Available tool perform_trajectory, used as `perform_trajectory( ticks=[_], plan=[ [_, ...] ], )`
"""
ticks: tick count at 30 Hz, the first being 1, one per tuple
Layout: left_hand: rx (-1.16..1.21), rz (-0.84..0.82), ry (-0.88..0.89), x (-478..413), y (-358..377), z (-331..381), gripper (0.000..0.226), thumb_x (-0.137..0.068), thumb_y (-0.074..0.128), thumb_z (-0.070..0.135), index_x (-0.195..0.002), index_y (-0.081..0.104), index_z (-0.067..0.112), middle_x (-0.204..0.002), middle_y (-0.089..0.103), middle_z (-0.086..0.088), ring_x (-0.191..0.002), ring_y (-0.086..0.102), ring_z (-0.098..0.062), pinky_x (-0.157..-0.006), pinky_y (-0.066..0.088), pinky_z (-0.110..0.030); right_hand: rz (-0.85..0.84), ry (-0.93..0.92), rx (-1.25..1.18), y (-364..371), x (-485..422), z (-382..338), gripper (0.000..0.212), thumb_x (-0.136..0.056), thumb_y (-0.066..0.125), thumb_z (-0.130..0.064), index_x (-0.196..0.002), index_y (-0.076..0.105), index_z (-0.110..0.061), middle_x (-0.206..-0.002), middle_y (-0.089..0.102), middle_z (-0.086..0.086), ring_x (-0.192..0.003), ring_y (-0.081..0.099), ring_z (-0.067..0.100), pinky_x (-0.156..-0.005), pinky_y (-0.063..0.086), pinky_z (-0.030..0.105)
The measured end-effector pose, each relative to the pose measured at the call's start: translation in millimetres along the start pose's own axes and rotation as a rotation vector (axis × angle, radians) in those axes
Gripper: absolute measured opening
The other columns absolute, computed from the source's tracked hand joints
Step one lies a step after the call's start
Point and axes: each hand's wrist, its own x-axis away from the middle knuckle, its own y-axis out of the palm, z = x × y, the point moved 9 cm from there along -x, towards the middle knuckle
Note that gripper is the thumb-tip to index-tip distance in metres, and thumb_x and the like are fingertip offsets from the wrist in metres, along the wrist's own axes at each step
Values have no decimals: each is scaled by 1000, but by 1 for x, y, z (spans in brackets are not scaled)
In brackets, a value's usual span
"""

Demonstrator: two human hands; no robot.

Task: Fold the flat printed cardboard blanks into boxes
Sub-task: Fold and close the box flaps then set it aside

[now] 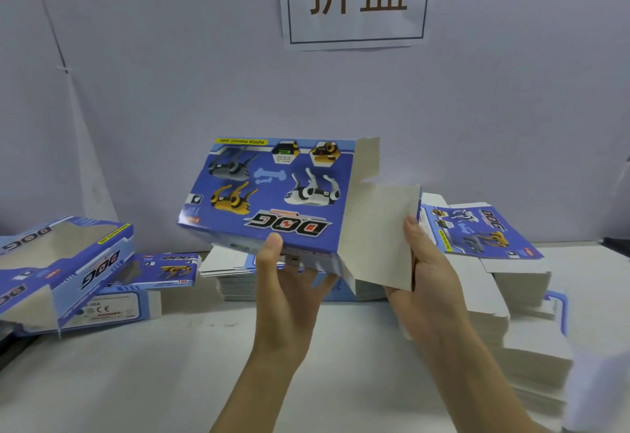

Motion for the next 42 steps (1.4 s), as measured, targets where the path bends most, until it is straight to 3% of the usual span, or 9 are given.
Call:
perform_trajectory(
  ticks=[8,13,19,24,27,30,33,36,42],
  plan=[
    [-295,-14,-154,-1,-1,19,121,-41,89,56,-142,38,14,-121,62,-21,-98,66,-28,-67,58,-39,-118,13,144,14,8,26,36,-88,54,-37,-119,60,-19,-113,72,7,-102,70,22,-79,60,37],
    [-377,203,-112,-5,-43,68,76,-69,74,42,-132,48,8,-92,65,-11,-65,64,-18,-45,50,-28,-236,135,609,23,12,48,34,-96,45,-40,-93,71,-18,-91,76,5,-78,73,18,-60,58,27],
    [-432,478,137,3,-95,143,42,-80,64,45,-110,47,21,-71,56,2,-56,56,-9,-39,44,-21,-339,-219,1599,13,-1,100,26,-96,50,-13,-116,67,-15,-116,68,1,-108,61,18,-88,44,24],
    [-477,561,106,11,-128,174,44,-80,66,52,-111,54,23,-86,60,-3,-76,57,-20,-60,50,-33,-569,-439,2006,26,-39,160,57,-97,35,1,-152,25,-11,-161,19,4,-148,14,21,-117,17,30],
    [-585,499,-4,10,-127,164,59,-64,75,52,-110,55,19,-83,59,-8,-59,56,-20,-52,48,-31,-556,-416,2198,13,-68,172,69,-95,34,3,-153,-2,-6,-163,-6,11,-150,-7,27,-120,-4,40],
    [-663,501,-62,8,-125,148,68,-64,81,47,-109,46,12,-68,57,-9,-41,54,-16,-40,44,-26,-515,-514,2086,10,-74,168,68,-89,44,9,-151,22,-7,-160,20,8,-148,17,26,-120,6,42],
    [-798,499,-174,4,-125,134,87,-49,86,50,-118,43,19,-90,64,-1,-78,64,-22,-64,57,-44,-479,-711,1869,11,-60,154,63,-57,74,22,-113,70,-4,-121,67,15,-109,66,36,-95,49,49],
    [-1012,518,-275,11,-130,128,89,-52,87,56,-121,41,25,-105,59,8,-100,58,-19,-93,51,-52,-485,-769,1832,1,-55,149,66,-39,79,28,-97,77,-3,-103,73,16,-89,72,38,-76,56,53],
    [-905,657,-362,27,-154,188,113,-45,71,74,-136,50,11,-132,58,-16,-116,58,-36,-95,50,-48,-471,-742,1853,1,-62,158,59,-46,80,29,-98,75,2,-104,71,23,-90,69,46,-75,52,66]
  ],
)
